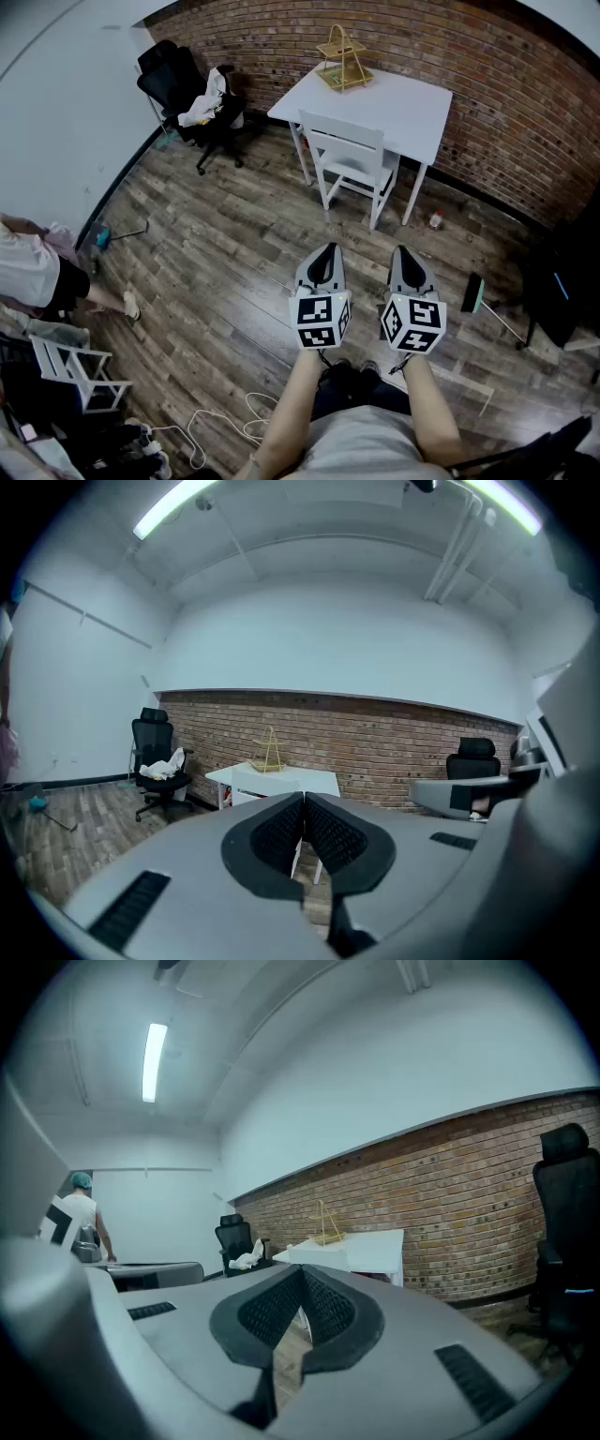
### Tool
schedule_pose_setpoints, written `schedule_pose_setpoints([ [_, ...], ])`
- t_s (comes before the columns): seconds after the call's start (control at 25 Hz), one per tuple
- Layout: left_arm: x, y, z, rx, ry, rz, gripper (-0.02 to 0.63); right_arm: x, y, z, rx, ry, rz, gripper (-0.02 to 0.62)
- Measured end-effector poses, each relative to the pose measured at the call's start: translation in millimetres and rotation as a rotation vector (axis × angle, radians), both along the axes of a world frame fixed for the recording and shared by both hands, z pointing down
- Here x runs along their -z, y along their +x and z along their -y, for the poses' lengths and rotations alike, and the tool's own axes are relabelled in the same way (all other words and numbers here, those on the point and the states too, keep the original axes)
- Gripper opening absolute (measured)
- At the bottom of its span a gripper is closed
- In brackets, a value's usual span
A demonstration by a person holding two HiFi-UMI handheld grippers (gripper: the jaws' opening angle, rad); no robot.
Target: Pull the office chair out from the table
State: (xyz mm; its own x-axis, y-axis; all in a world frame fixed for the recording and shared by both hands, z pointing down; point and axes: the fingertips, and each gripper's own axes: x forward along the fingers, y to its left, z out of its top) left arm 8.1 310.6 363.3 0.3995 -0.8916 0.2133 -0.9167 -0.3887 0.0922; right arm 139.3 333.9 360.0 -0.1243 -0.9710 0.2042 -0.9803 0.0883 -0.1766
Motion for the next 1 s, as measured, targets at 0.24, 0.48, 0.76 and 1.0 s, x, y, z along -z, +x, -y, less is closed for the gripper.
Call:
schedule_pose_setpoints([
  [0.24,1,-2,0,0.006,0.001,-0.003,0.014,1,-2,0,-0.001,0.001,-0.006,0.012],
  [0.48,-5,-1,1,0.008,-0.012,-0.007,0.014,-2,-2,1,0.004,-0.003,-0.004,0.012],
  [0.76,-7,1,5,0.020,-0.016,-0.002,0.014,-6,2,5,0.011,-0.001,0.005,0.014],
  [1.0,-9,7,12,0.040,-0.018,0.000,0.014,-8,7,12,0.066,-0.005,-0.025,0.014],
])
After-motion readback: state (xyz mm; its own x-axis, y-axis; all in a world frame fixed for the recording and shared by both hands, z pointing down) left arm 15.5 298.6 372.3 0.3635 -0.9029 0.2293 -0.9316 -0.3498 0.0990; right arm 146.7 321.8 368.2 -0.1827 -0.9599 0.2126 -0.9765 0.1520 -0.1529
